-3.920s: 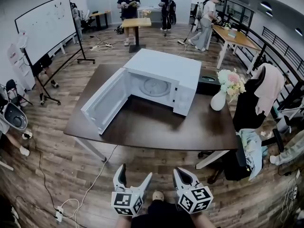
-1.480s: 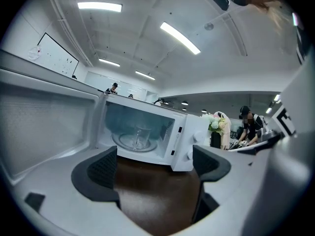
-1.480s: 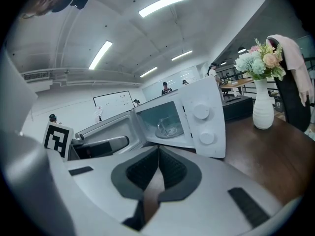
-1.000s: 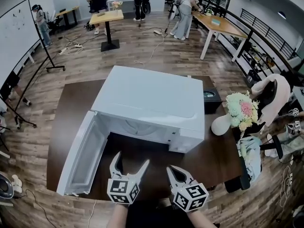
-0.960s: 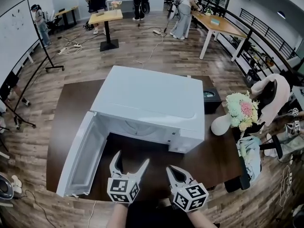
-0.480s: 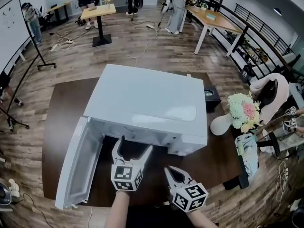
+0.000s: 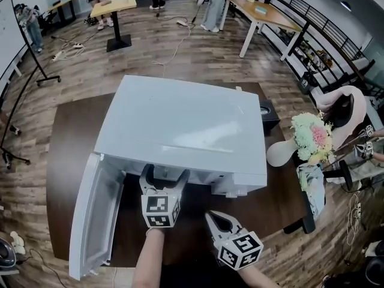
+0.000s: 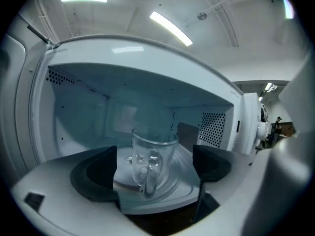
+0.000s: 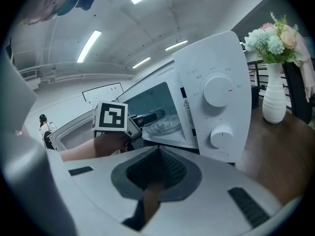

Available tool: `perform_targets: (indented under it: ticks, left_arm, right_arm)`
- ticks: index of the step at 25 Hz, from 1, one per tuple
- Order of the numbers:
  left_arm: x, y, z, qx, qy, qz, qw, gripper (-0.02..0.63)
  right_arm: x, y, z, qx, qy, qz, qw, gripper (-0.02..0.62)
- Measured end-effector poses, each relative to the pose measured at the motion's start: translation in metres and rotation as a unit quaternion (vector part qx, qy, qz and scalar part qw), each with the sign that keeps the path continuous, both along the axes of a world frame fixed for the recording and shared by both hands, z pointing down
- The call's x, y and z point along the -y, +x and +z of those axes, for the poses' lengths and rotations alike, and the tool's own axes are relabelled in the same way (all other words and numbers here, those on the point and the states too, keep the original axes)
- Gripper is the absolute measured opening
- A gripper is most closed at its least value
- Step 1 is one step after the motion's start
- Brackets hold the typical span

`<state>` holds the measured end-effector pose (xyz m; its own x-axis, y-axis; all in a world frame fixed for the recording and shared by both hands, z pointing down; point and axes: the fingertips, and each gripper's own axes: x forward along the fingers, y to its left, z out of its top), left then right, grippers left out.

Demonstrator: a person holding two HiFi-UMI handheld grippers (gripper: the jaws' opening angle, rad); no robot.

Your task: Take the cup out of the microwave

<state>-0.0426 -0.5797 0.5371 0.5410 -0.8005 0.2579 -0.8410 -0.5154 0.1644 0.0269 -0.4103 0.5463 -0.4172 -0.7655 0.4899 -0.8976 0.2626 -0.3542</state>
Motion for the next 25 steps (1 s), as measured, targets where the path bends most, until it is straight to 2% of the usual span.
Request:
perform_targets:
  ticks: [8, 15, 25]
  left_arm:
    - [0.032, 0.017, 0.007, 0.007, 0.011, 0.004, 0.9999, 0.457]
    - [0.047, 0.032, 0.011, 0.035, 0.03, 0.011, 0.9989, 0.457]
    - [0.053, 0.029, 0.016, 0.056, 0.04, -0.016, 0.9975, 0.454]
  right_arm:
    - [0.006, 0.0, 0.012, -0.004, -0.019, -0.008, 1.0, -0.005]
    - [0.012, 0.007, 0.017, -0.002, -0.027, 0.005, 1.0, -0.005]
    - [0.014, 0.015, 0.024, -0.002, -0.037, 0.013, 0.999, -0.005]
